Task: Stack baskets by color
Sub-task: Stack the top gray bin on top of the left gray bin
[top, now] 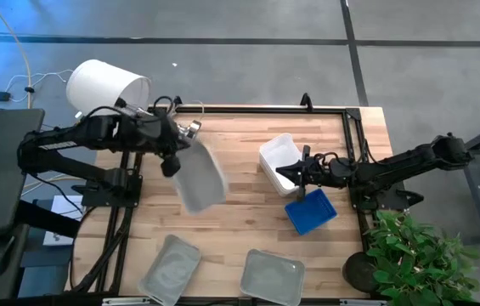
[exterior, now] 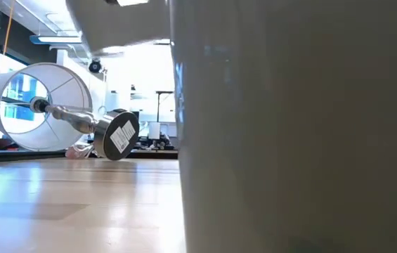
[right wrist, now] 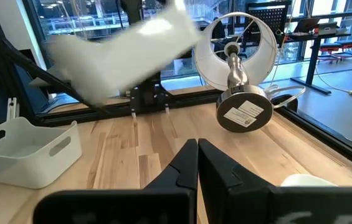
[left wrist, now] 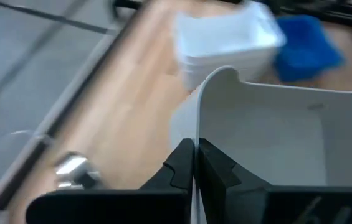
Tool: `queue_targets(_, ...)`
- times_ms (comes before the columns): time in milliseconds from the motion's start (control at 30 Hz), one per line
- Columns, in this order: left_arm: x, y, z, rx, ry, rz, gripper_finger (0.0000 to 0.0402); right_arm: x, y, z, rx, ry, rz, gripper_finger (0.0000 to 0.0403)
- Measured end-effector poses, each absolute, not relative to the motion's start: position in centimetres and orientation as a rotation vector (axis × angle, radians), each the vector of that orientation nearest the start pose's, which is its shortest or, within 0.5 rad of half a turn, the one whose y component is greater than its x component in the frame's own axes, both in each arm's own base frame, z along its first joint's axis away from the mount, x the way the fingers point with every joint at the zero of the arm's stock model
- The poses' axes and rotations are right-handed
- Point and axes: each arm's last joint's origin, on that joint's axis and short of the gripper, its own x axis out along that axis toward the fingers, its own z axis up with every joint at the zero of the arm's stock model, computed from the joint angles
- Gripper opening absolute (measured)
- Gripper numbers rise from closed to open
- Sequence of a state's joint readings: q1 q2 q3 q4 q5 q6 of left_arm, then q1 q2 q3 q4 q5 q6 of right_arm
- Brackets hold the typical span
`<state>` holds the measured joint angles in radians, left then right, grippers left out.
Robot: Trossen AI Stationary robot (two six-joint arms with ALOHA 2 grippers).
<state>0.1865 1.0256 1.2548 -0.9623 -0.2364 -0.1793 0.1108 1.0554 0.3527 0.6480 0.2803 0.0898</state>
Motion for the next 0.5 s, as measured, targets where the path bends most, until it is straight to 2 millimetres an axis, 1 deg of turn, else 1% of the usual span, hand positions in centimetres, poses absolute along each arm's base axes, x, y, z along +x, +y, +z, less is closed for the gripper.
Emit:
queue_targets(67,17.5,2.9,38.1,-0.160,0.715,0.377,0.0000,21.1,1.5,21.5,0.078,0.047,-0.172,0.0000)
queue_targets(167,17.7,0.5,38.2,-0.176,0.734,0.256,0.0000,21.1,1.5,21.5,0.078,0.047,-0.171,0.0000)
queue_targets(300,17.8,-2.6,38.2,-0.123,0.791,0.106,0.0000,21.1,1.5,21.5,0.086,0.047,-0.172,0.0000)
queue_targets(500,18.5,-7.5,37.3,-0.069,0.900,-0.055,0.0000,21.1,1.5,21.5,0.085,0.047,-0.172,0.0000)
